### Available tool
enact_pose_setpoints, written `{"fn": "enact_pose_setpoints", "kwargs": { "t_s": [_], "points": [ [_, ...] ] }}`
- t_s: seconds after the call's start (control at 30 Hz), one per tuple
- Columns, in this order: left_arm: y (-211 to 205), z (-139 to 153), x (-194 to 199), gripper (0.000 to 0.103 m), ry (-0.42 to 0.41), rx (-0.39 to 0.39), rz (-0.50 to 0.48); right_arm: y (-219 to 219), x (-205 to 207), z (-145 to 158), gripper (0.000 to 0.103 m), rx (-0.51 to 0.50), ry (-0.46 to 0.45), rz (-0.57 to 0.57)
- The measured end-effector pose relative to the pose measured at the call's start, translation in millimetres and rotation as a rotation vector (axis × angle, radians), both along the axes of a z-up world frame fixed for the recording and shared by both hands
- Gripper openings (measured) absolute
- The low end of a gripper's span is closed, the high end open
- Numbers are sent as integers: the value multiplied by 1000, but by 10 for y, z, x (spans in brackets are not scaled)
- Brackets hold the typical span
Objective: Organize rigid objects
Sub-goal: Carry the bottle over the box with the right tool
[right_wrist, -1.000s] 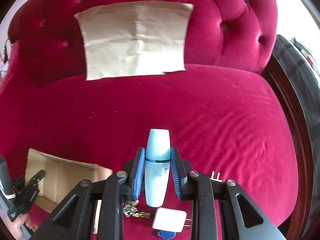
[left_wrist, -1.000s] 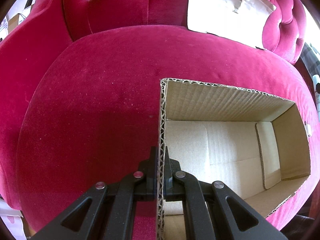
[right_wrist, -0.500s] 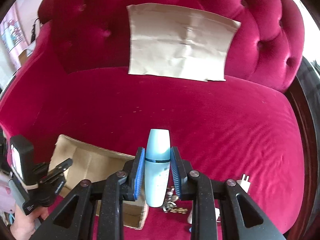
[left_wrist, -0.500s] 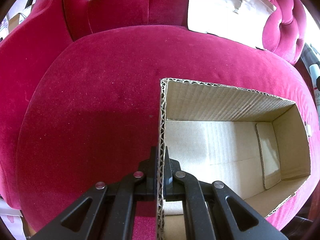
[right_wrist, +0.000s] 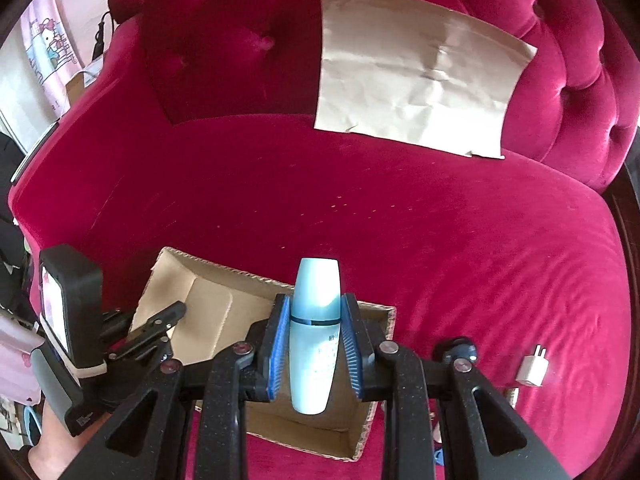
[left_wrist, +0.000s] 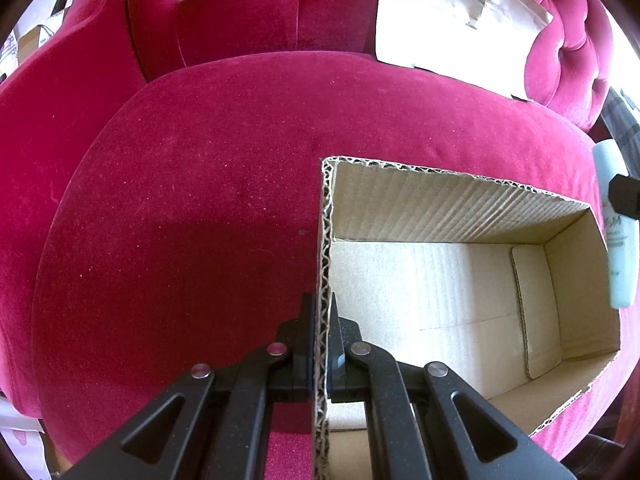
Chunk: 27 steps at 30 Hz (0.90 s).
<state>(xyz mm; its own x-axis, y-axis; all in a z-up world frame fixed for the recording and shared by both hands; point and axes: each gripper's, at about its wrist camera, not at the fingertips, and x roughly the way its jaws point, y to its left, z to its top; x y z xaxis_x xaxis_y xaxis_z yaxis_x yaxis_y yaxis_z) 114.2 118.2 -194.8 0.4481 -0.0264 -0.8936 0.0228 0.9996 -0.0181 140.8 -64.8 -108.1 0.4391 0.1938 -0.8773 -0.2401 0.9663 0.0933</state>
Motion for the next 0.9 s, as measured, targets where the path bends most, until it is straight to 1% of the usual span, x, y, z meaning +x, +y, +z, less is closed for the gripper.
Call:
{"fn": "enact_pose_setpoints", "kwargs": {
  "t_s": [0.3, 0.7, 0.9],
  "points": [
    [8, -3, -3, 3, -1, -1, -2, 214, -37, -162, 27, 35, 30, 43],
    [4, -3, 5, 3, -2, -3, -6, 349, -20, -487, 27, 44, 87, 55],
    [0, -2, -1, 3, -1, -4, -5, 431, -24, -589, 27, 45, 105, 71]
  ]
}}
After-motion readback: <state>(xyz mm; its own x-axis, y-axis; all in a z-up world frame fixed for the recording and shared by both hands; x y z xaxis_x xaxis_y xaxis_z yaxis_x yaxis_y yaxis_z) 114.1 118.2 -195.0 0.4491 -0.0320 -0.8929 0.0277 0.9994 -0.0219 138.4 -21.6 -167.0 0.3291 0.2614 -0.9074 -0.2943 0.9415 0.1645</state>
